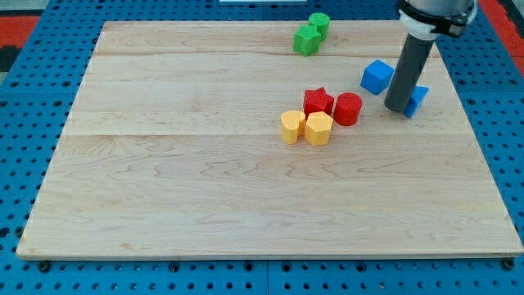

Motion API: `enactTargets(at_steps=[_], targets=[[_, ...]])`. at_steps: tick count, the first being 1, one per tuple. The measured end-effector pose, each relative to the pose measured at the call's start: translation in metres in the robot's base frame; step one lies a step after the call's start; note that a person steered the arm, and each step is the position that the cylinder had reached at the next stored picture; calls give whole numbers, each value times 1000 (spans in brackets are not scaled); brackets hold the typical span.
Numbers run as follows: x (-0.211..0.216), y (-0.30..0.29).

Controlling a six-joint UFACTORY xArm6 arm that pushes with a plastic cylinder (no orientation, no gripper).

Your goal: Place the red blocks horizontal to the blue blocks

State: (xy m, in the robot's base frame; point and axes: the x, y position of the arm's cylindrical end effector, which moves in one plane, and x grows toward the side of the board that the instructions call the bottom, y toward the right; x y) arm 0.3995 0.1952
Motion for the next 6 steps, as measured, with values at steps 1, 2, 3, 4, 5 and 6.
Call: enactTargets(at_steps=[1, 2, 3, 4, 5, 6], targets=[[10, -41], [4, -98], [-13, -174], [-39, -194], [-17, -119], [53, -28]])
